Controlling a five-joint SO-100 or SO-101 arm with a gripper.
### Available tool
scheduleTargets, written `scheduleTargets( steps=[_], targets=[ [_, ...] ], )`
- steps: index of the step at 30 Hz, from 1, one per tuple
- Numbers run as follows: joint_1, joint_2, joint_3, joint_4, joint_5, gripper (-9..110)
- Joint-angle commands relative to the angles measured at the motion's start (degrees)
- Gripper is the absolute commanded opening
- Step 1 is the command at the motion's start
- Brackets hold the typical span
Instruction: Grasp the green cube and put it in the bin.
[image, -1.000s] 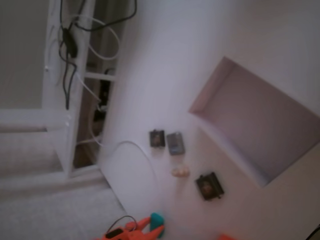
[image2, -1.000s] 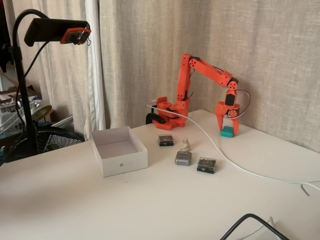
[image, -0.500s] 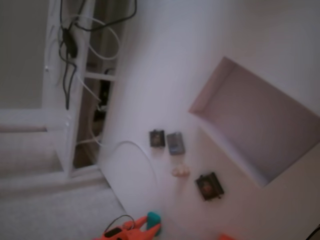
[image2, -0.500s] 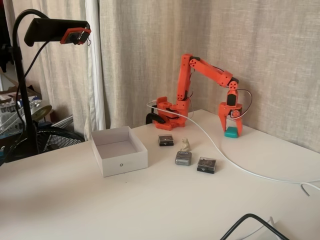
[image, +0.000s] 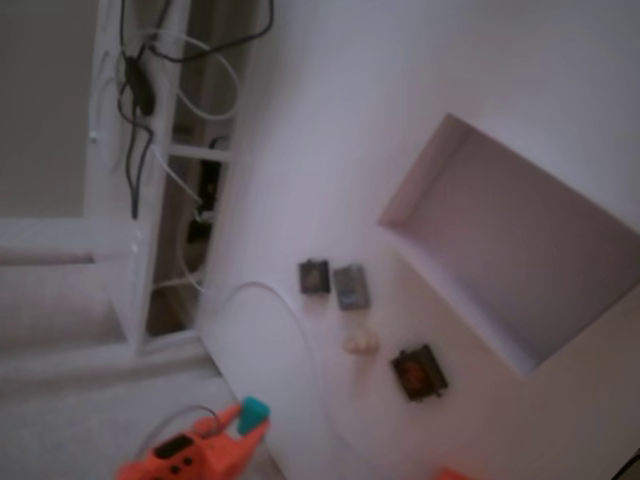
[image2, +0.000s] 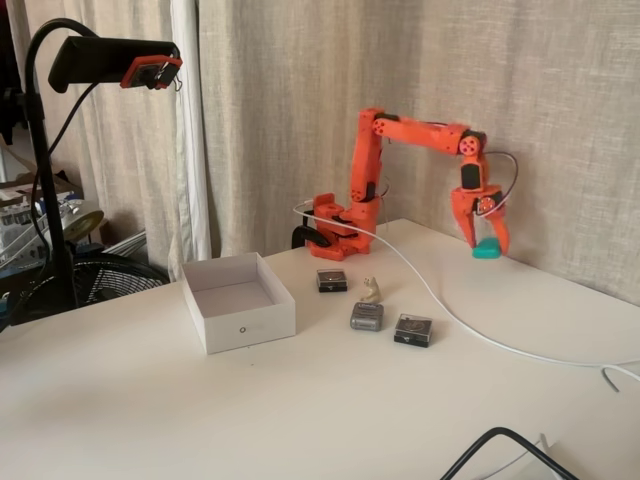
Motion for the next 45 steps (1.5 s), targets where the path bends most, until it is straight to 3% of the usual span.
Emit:
scheduleTargets(
  steps=[1,15,26,32,41,43,45],
  targets=[
    [7.21,7.56,-3.69,1.32,-1.93,3],
    [49.04,27.95,1.14,17.67,-3.87,3],
    [74.36,33.75,8.26,6.06,-4.39,3],
    [82.79,27.51,6.77,-5.89,-4.57,3],
    [92.29,18.19,4.31,-9.05,-5.45,4],
    [93.16,16.96,4.31,-10.02,-5.54,12],
    [93.69,16.26,4.31,-10.37,-7.38,40]
  ],
)
